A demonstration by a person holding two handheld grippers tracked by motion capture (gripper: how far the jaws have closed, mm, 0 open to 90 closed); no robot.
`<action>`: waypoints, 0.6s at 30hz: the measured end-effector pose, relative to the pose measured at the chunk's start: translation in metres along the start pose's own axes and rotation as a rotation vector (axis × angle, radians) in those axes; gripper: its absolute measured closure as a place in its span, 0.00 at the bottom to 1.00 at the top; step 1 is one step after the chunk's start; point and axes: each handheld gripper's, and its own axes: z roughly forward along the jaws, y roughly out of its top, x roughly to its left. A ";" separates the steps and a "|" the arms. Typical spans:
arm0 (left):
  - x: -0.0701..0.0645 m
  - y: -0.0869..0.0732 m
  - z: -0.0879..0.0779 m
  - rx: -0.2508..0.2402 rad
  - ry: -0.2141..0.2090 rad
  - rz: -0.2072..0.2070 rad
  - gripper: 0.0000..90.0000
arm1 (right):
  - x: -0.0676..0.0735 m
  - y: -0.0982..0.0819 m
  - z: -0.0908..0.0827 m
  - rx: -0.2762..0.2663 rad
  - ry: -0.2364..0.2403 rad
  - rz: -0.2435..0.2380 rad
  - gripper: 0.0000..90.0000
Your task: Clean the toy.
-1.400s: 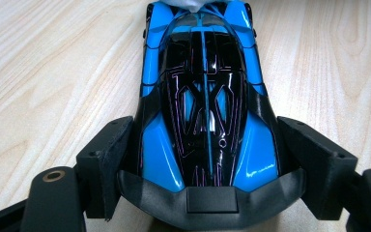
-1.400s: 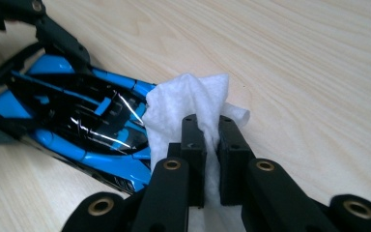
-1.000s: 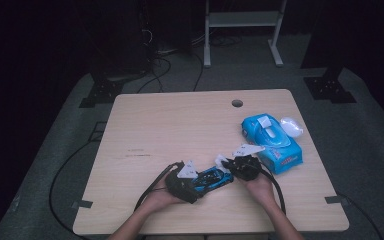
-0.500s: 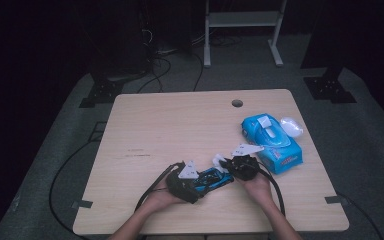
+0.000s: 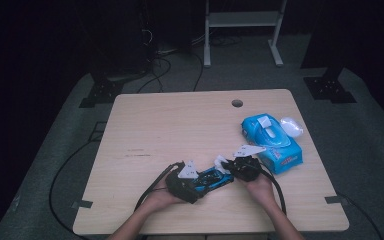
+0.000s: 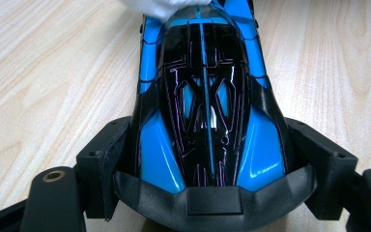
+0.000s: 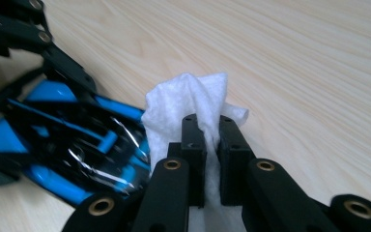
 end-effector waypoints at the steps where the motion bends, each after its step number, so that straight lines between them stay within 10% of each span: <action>1: 0.000 0.000 0.000 -0.001 0.001 0.000 0.27 | -0.001 -0.001 -0.002 0.014 -0.010 -0.002 0.92; 9: 0.000 0.000 0.000 -0.002 0.001 0.001 0.27 | 0.004 -0.003 -0.013 0.050 0.011 -0.043 0.92; 18: 0.000 -0.001 -0.001 -0.001 0.003 0.002 0.27 | 0.008 -0.018 -0.028 0.011 0.080 0.021 0.92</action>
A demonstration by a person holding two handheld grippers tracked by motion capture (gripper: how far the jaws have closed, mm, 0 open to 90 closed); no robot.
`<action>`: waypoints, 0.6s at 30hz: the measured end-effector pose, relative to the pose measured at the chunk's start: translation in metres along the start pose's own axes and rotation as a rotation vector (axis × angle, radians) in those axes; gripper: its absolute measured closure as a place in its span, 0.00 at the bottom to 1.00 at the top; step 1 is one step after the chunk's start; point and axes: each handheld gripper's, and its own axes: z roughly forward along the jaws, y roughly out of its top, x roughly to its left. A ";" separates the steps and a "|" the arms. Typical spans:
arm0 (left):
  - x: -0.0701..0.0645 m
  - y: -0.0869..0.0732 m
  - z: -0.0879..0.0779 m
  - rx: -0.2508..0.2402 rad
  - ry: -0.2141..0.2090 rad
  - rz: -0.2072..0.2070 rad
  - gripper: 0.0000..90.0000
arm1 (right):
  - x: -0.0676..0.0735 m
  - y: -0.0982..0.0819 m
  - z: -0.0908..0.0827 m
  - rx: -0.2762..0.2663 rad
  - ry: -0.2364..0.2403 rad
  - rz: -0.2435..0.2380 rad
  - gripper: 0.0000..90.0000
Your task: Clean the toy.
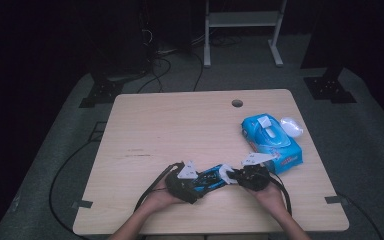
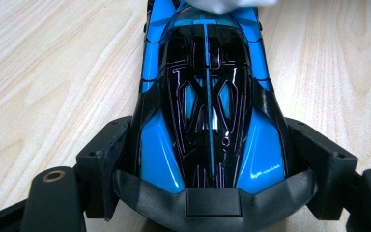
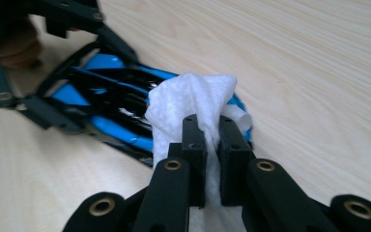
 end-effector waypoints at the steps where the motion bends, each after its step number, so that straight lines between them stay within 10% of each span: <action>1: 0.000 0.000 0.000 0.000 0.000 0.000 0.27 | 0.002 0.000 -0.001 -0.001 0.003 -0.010 0.92; 6: 0.000 0.000 0.000 -0.004 -0.003 -0.007 0.27 | -0.005 -0.004 -0.003 0.037 -0.079 -0.035 0.93; 8: 0.000 0.000 0.000 -0.004 -0.003 -0.005 0.27 | -0.013 -0.009 -0.004 0.031 -0.054 0.025 0.93; 18: 0.000 0.000 0.000 -0.003 -0.005 -0.006 0.27 | -0.005 -0.003 -0.001 0.013 -0.036 -0.017 0.93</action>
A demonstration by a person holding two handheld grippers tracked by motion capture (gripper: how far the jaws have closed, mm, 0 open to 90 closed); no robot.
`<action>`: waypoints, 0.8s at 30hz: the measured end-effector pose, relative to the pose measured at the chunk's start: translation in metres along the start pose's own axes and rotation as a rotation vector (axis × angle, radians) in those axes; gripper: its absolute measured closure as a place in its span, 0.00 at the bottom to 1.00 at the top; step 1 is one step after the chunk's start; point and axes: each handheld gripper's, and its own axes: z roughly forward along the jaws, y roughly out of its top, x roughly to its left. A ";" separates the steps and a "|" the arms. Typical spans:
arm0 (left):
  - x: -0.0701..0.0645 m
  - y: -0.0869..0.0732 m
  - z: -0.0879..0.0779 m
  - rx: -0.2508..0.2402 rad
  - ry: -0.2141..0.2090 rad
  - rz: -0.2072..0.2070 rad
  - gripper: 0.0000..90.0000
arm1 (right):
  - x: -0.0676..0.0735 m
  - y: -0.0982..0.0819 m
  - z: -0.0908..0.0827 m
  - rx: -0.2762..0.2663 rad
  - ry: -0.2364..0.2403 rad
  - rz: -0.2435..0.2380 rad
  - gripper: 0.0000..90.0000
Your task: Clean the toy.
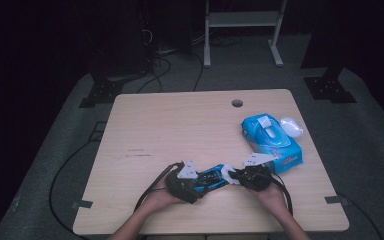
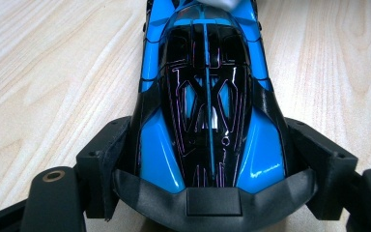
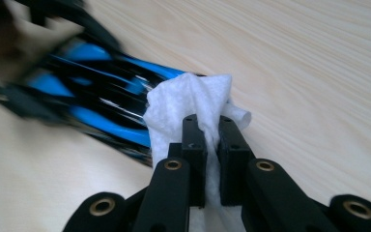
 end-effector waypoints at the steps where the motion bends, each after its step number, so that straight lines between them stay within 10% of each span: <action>1: 0.000 0.000 0.000 0.000 0.000 0.000 0.27 | -0.003 -0.001 0.002 0.016 -0.030 -0.004 0.93; 4: 0.001 0.000 0.001 0.000 -0.005 -0.001 0.27 | -0.014 -0.001 0.005 0.012 -0.029 0.050 0.93; 13: 0.001 0.000 0.000 0.003 -0.005 -0.005 0.26 | -0.008 0.034 0.034 0.003 -0.017 0.012 0.93; 24: 0.001 0.000 0.001 0.000 -0.006 -0.008 0.27 | -0.017 -0.001 0.004 0.074 -0.032 0.036 0.93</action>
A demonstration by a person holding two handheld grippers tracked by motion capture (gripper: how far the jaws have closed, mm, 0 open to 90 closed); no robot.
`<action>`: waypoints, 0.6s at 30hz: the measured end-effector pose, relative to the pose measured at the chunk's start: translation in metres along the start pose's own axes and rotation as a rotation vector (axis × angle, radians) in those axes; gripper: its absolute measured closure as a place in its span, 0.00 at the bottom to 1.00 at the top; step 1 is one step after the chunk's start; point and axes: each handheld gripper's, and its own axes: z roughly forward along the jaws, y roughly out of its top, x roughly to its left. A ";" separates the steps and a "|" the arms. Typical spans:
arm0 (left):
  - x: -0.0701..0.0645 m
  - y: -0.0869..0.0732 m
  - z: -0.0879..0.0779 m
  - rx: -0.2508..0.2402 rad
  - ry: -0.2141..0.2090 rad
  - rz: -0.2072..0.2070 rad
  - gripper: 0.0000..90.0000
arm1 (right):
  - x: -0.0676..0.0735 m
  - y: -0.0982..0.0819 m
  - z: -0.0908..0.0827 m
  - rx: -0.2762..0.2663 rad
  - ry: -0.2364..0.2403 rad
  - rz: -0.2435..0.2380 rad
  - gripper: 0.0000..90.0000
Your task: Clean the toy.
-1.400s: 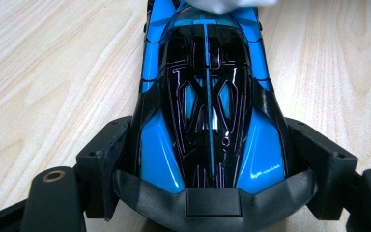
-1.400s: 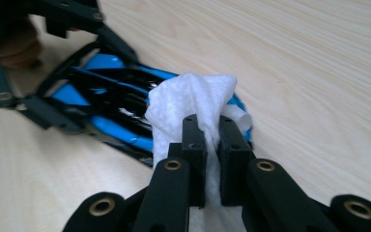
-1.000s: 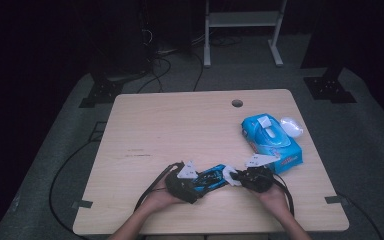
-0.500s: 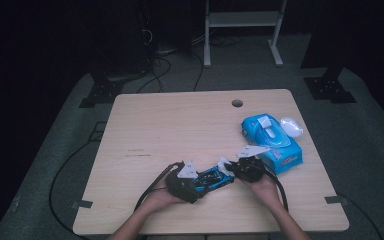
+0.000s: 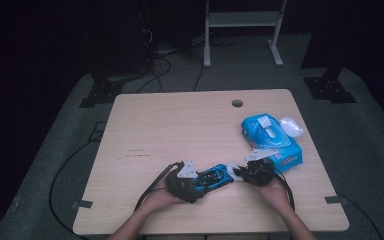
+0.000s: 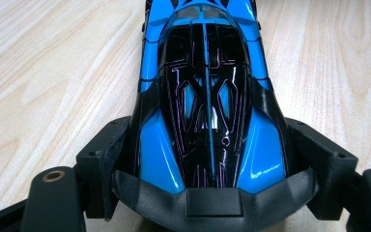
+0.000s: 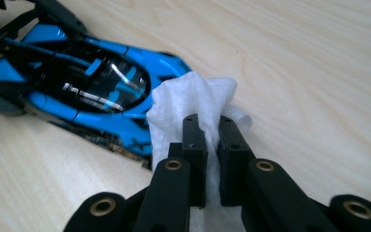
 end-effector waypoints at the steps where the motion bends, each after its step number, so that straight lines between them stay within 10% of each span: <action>1: 0.000 0.000 0.000 0.000 0.000 -0.001 0.26 | 0.000 -0.002 0.000 -0.006 0.004 0.004 0.93; 18: 0.000 0.001 0.002 -0.002 -0.007 -0.003 0.26 | -0.005 0.009 0.004 -0.014 0.021 0.034 0.93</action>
